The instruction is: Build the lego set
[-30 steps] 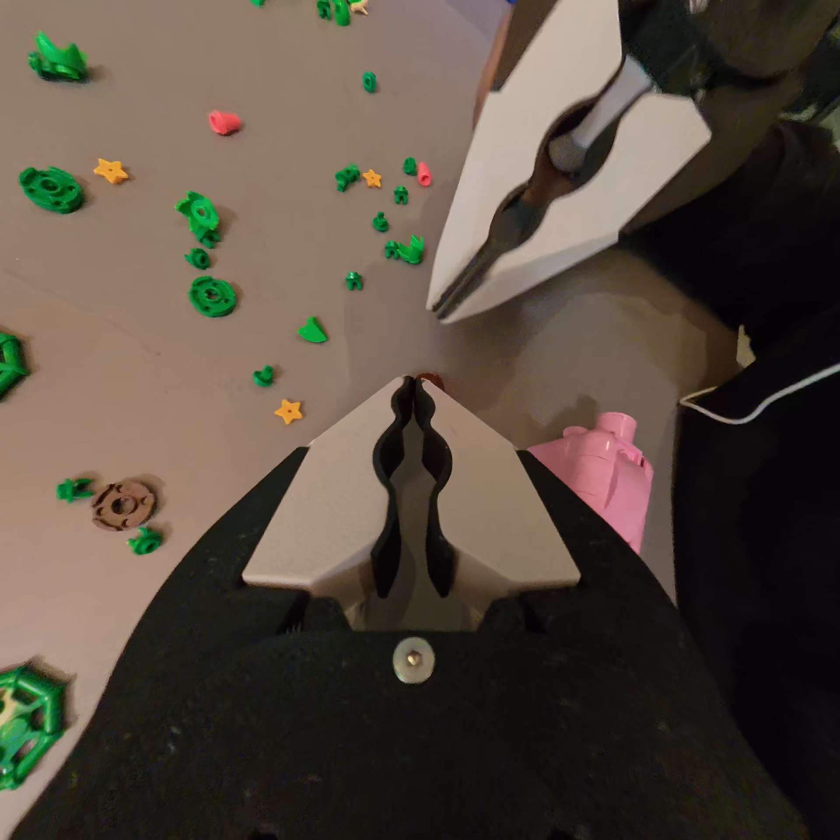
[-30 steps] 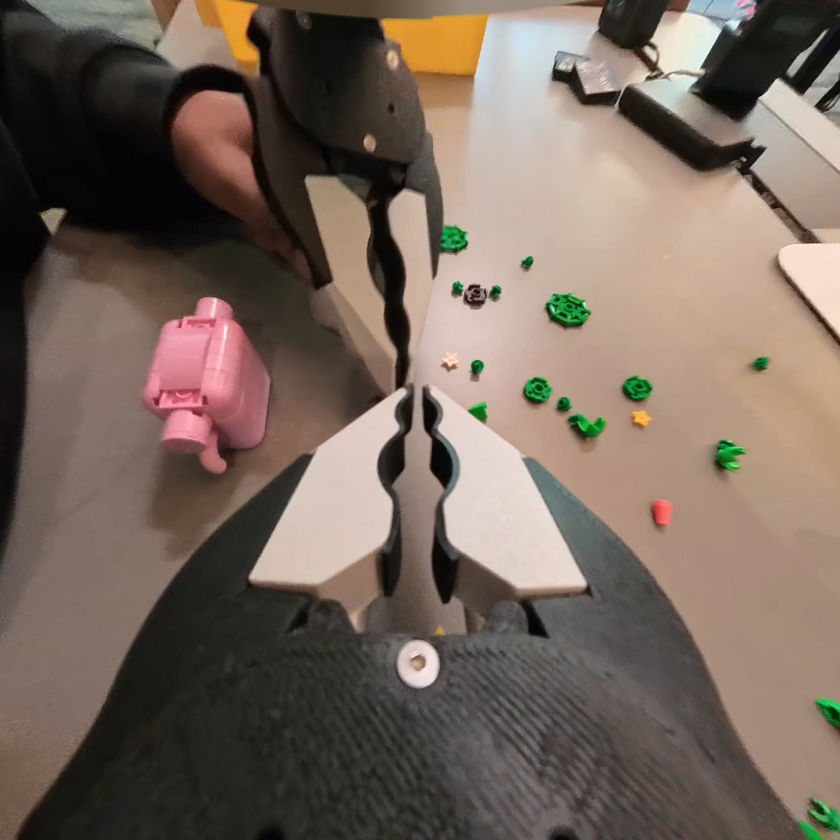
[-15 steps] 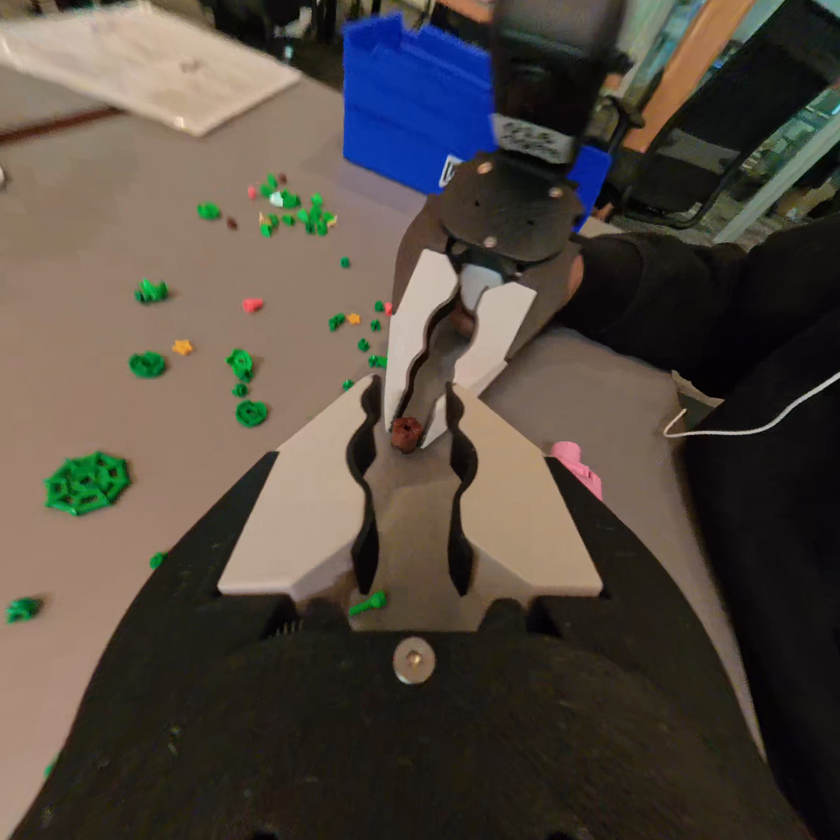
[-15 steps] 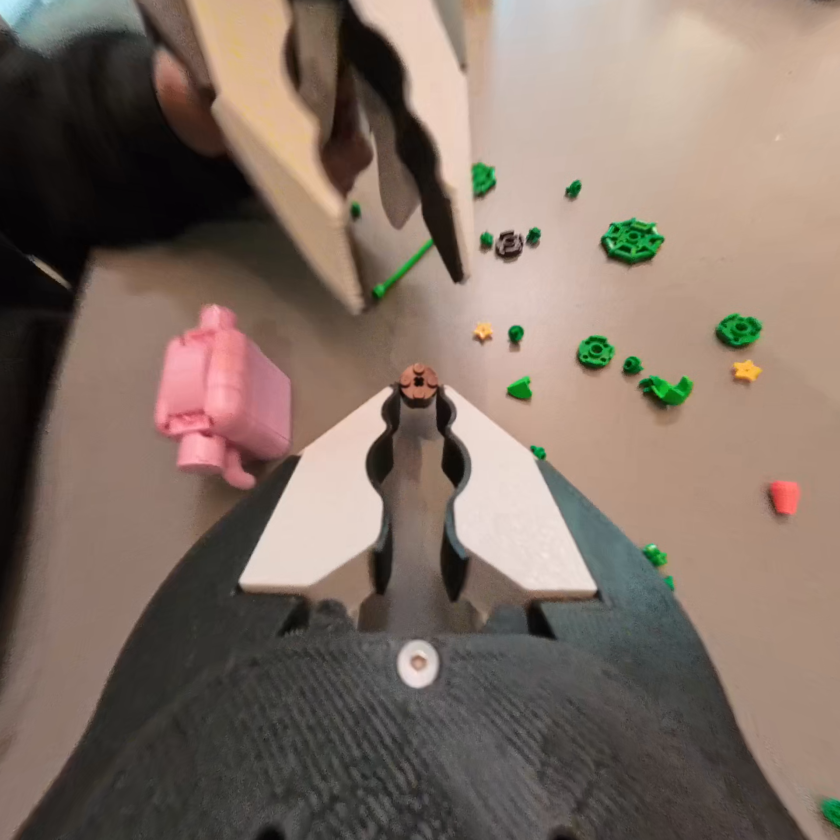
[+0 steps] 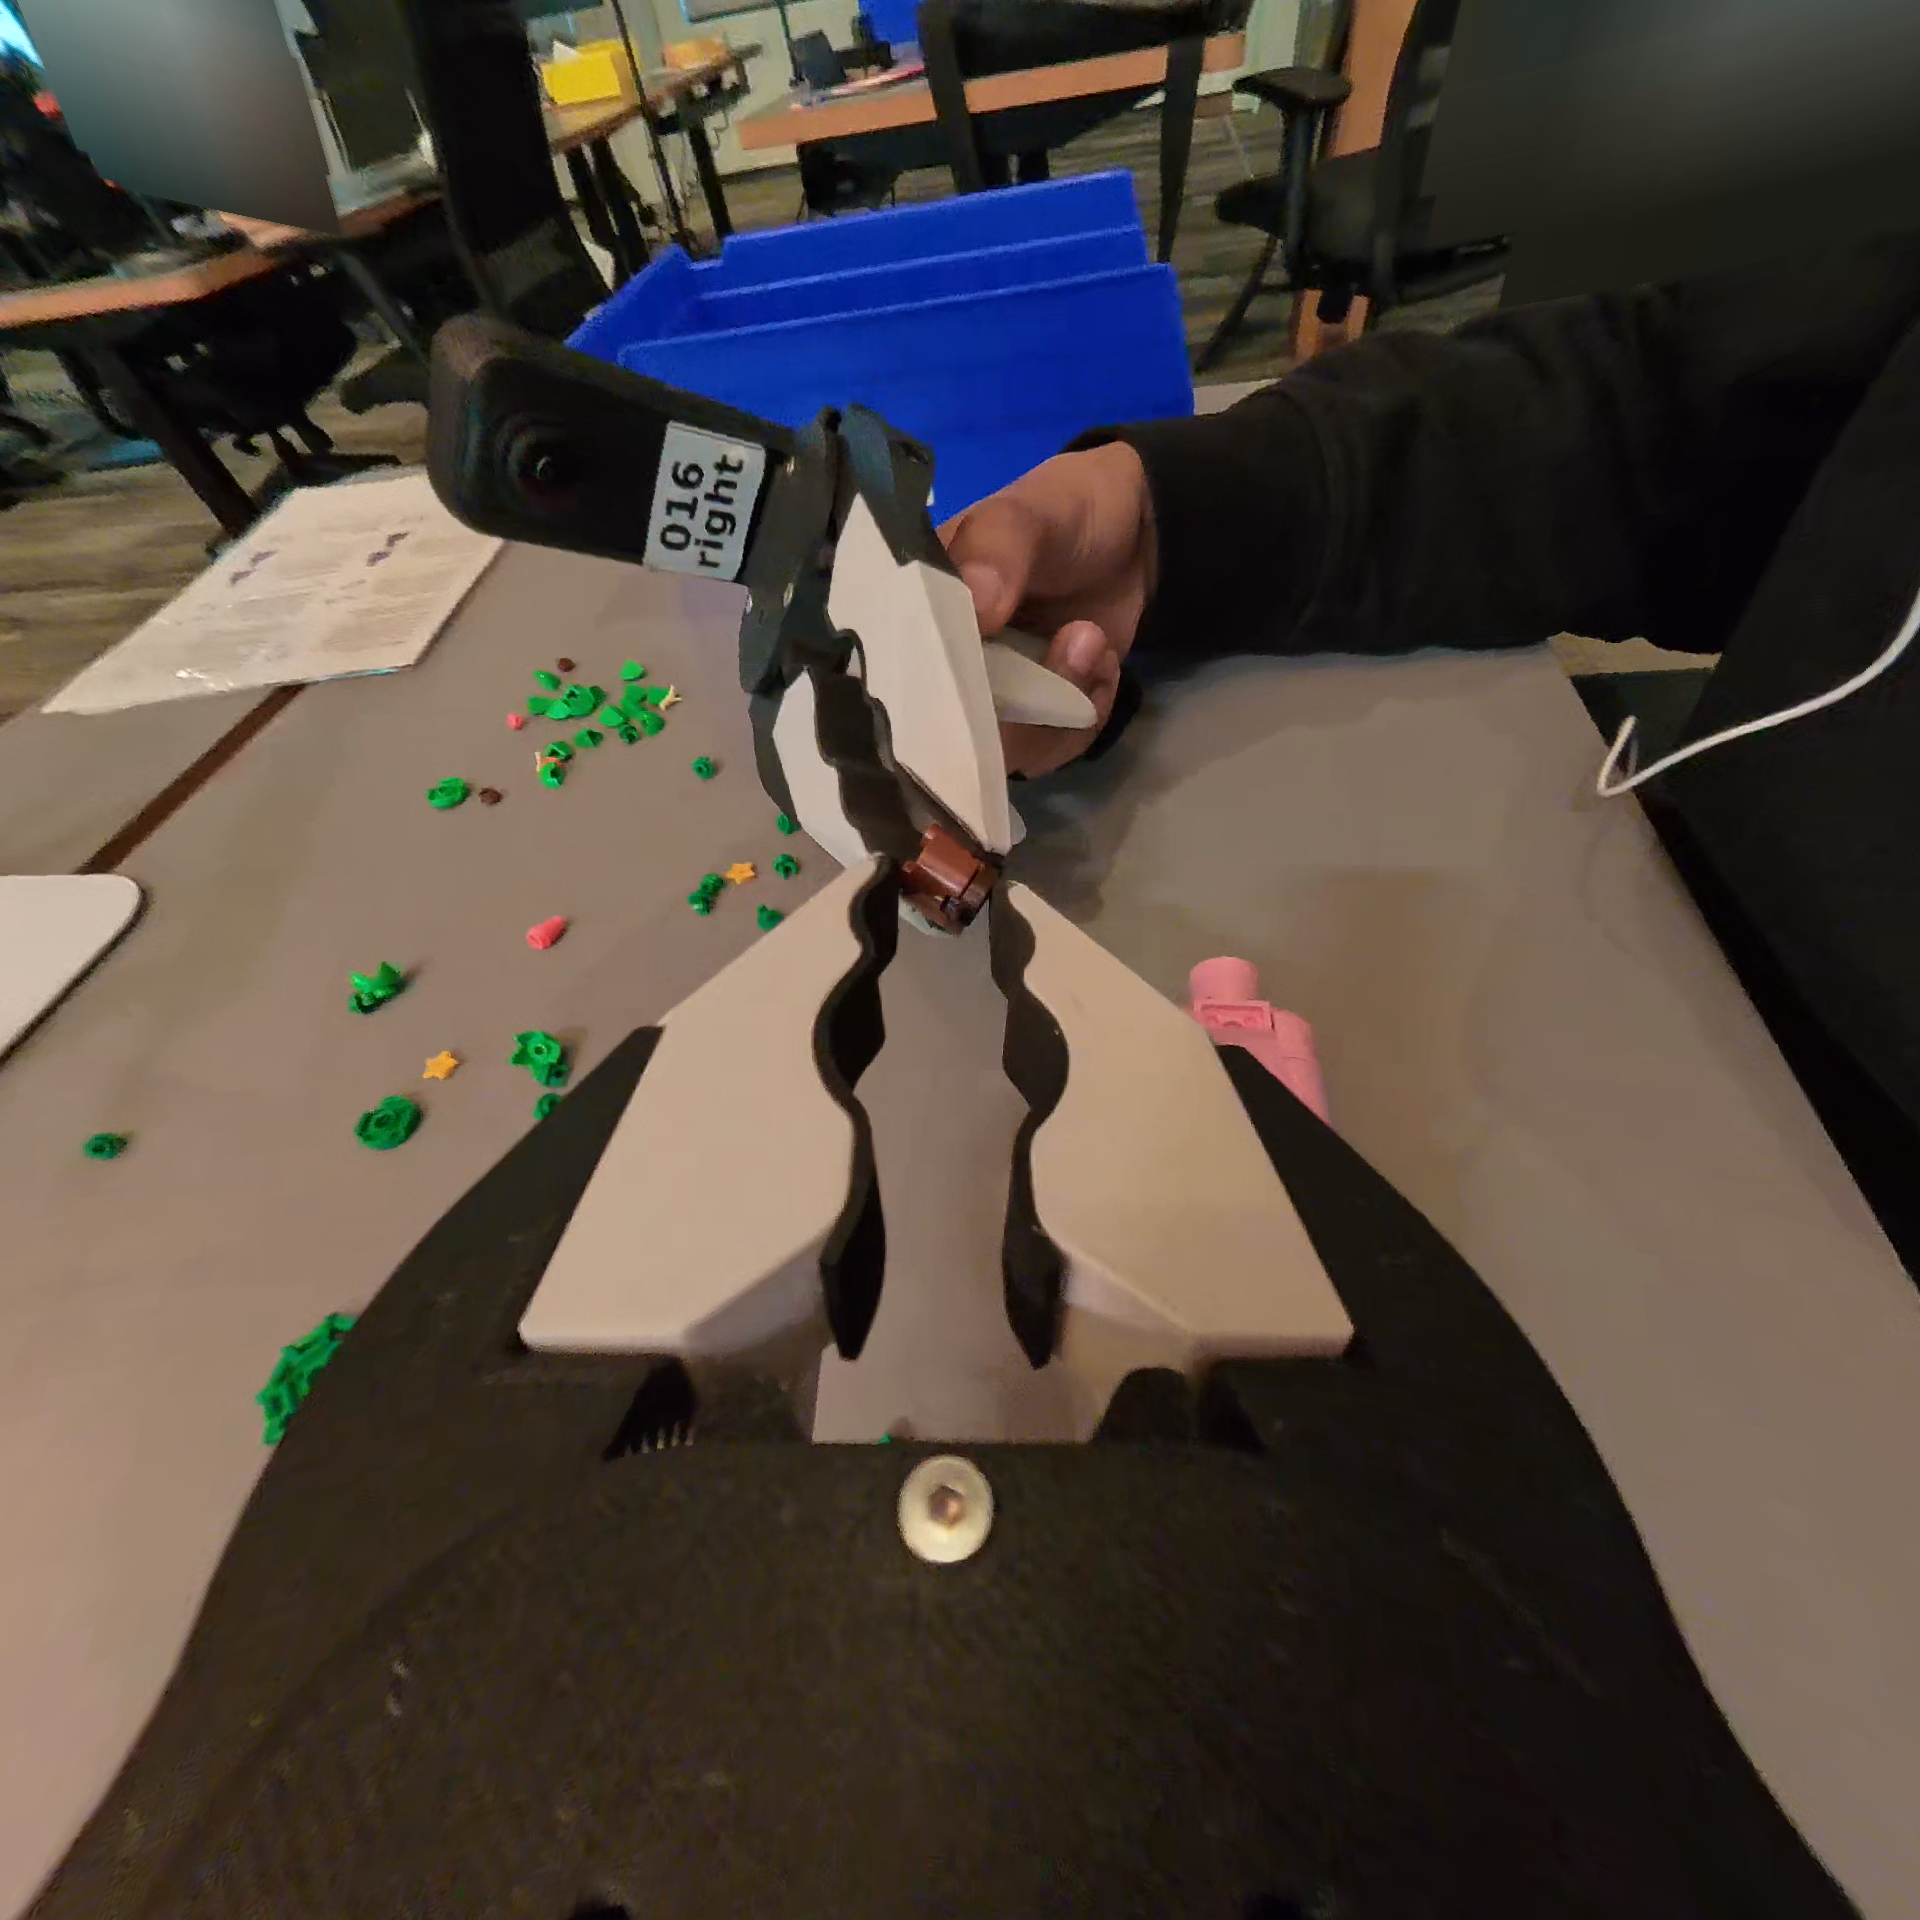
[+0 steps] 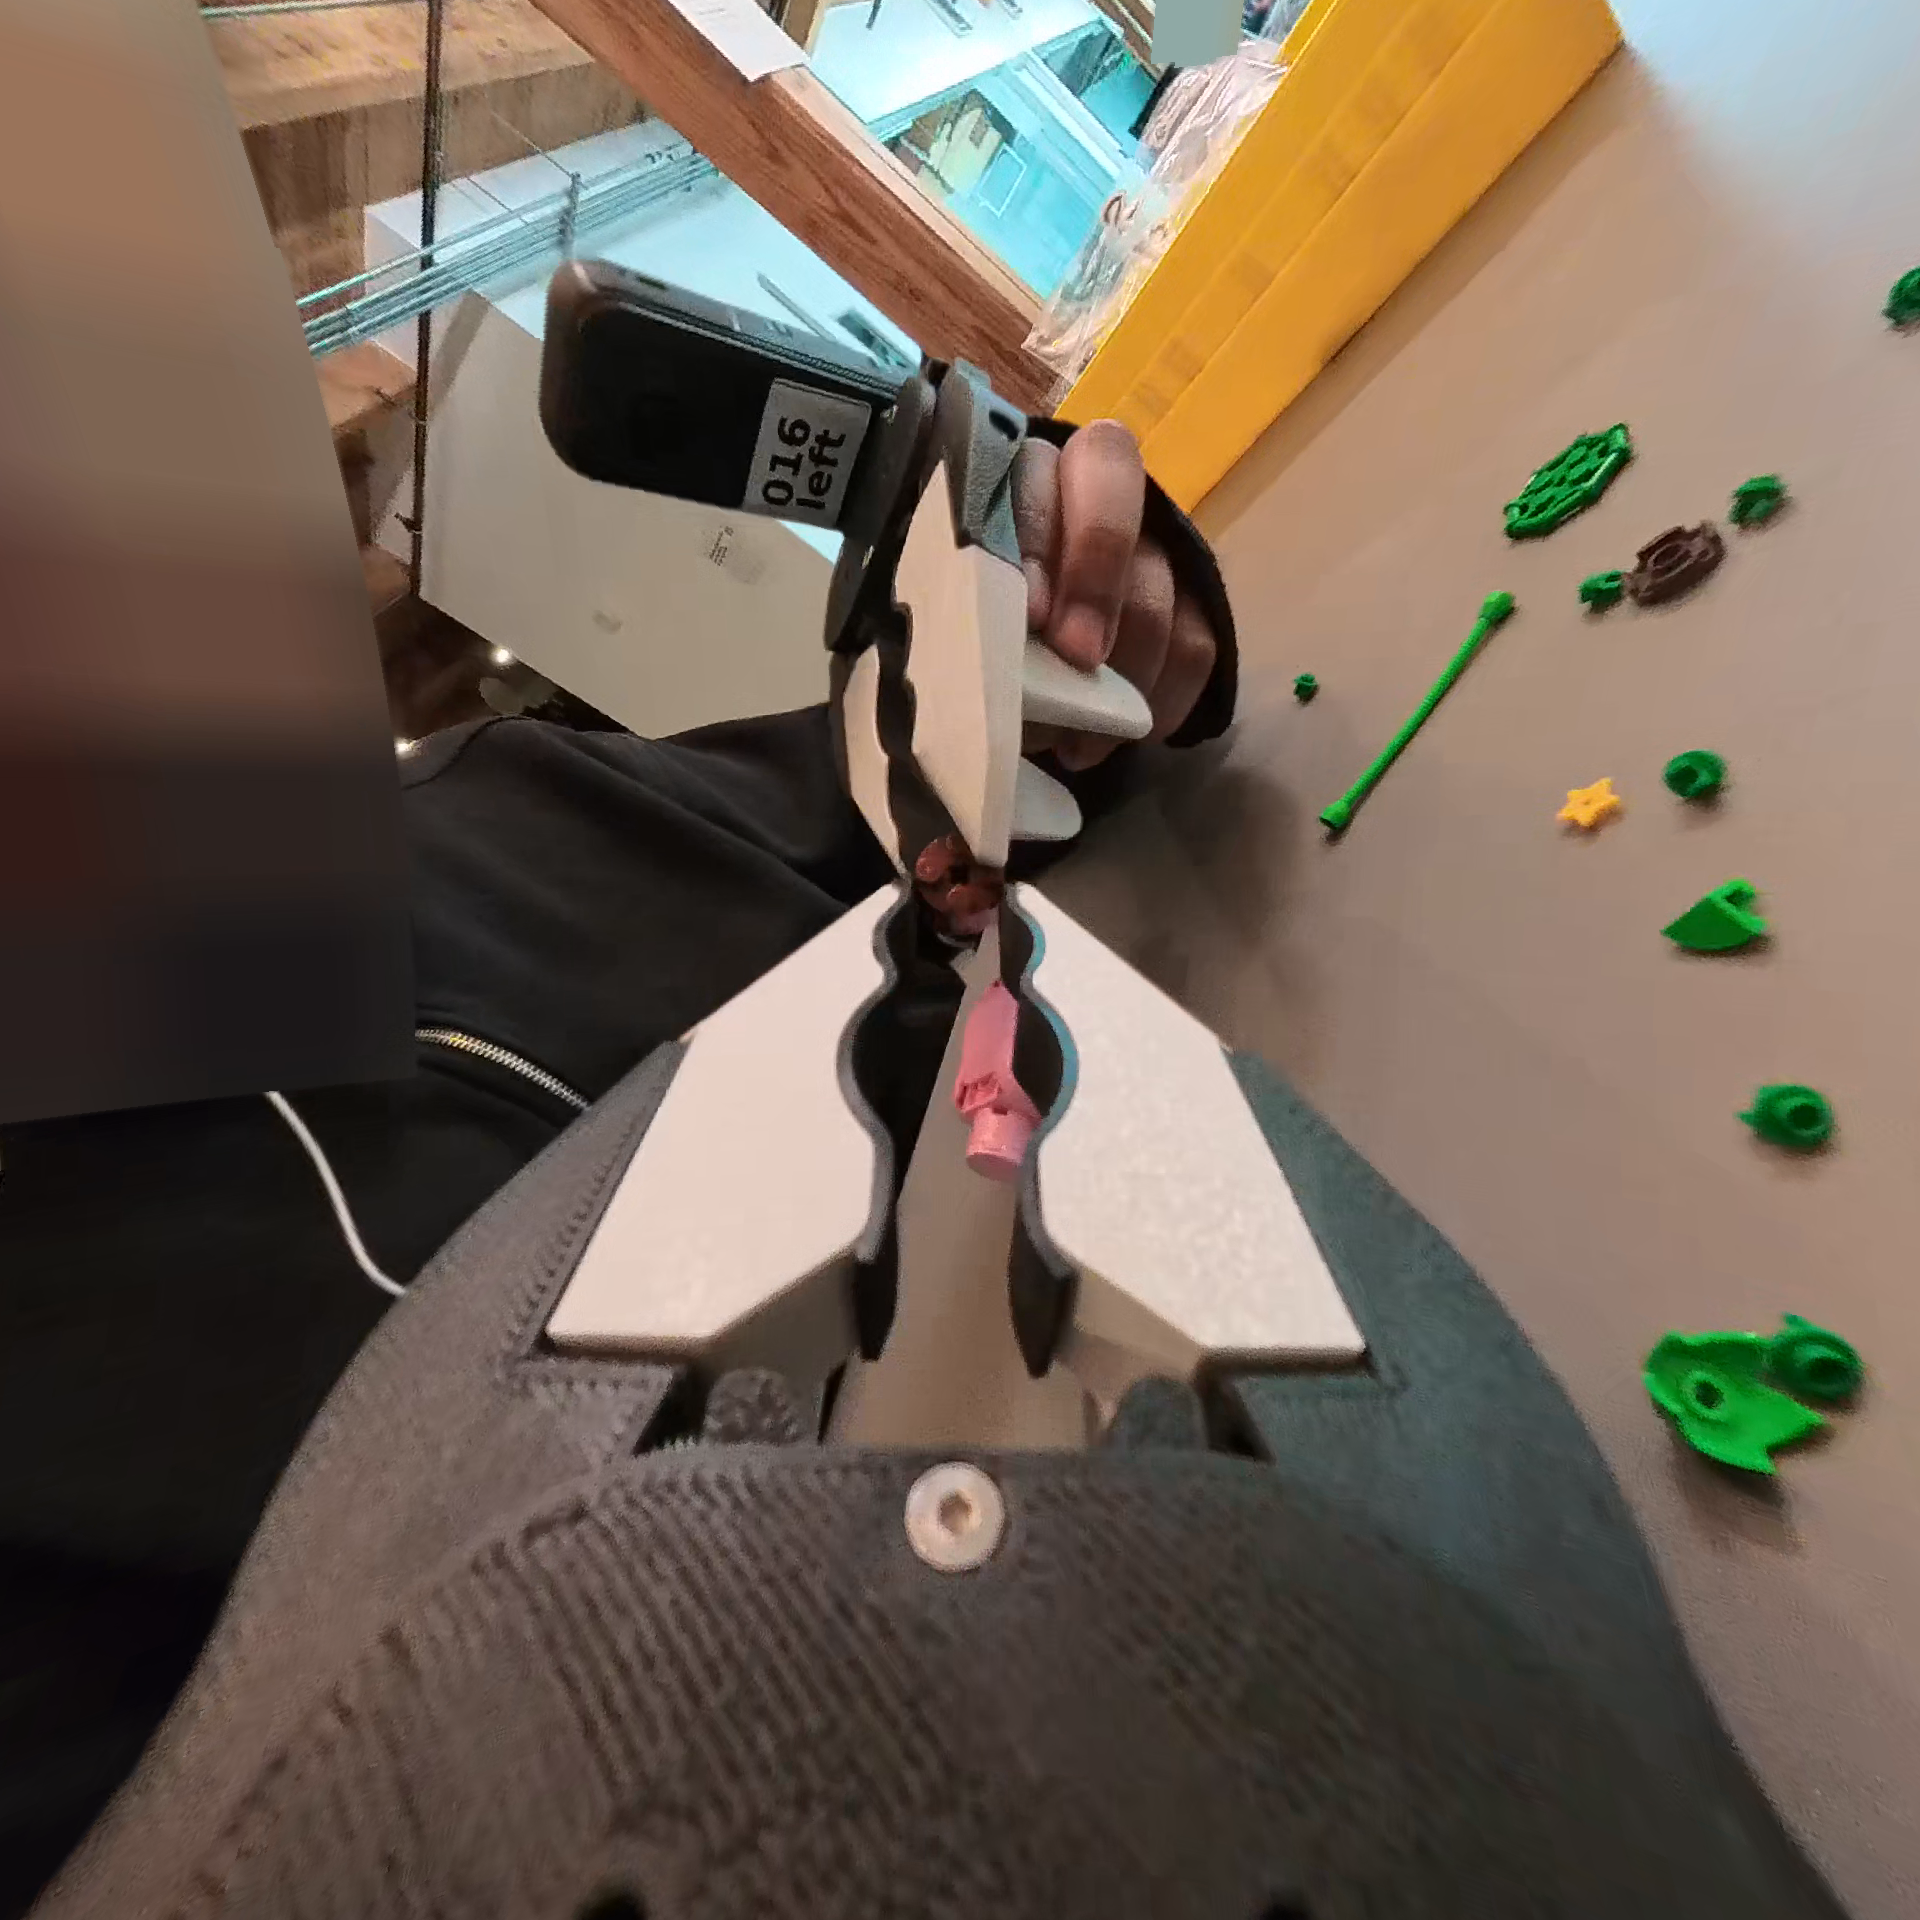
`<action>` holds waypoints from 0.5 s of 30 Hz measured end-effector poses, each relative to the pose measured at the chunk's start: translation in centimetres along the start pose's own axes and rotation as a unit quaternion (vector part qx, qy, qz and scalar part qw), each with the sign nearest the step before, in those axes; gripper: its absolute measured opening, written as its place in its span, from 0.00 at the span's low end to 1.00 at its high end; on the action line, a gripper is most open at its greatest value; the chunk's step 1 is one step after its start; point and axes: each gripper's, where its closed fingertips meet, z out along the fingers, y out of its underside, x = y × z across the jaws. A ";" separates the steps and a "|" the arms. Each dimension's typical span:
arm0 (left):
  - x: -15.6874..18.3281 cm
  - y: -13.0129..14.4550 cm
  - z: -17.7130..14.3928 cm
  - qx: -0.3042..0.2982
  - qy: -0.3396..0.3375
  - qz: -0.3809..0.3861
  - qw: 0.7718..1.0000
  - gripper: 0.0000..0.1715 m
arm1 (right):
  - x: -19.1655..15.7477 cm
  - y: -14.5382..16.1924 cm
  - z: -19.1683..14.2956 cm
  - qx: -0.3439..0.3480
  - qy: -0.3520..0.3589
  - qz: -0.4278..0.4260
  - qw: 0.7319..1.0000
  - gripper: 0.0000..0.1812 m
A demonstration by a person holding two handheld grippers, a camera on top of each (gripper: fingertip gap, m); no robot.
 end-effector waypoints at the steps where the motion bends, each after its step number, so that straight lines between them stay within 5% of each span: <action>1: -0.1 0.1 0.0 -0.001 0.003 -0.011 1.000 0.08 | 0.2 -0.1 0.0 0.003 0.003 -0.004 1.000 0.08; 5: -2.2 0.1 -0.7 0.005 -0.042 -0.037 0.998 0.08 | 1.1 -1.7 -0.5 0.036 0.081 -0.108 0.990 0.25; 7: -3.0 -0.4 -1.2 0.024 -0.051 -0.063 0.996 0.08 | 1.4 -2.8 -1.0 0.049 0.160 -0.222 0.960 0.31; 12: -2.7 -1.2 -1.5 0.066 -0.003 -0.125 0.990 0.08 | 0.3 -3.2 -0.5 0.020 0.288 -0.459 0.841 0.21; 15: -1.7 -1.7 -1.4 0.089 0.038 -0.146 0.985 0.08 | 0.0 -2.5 0.5 0.006 0.282 -0.471 0.836 0.17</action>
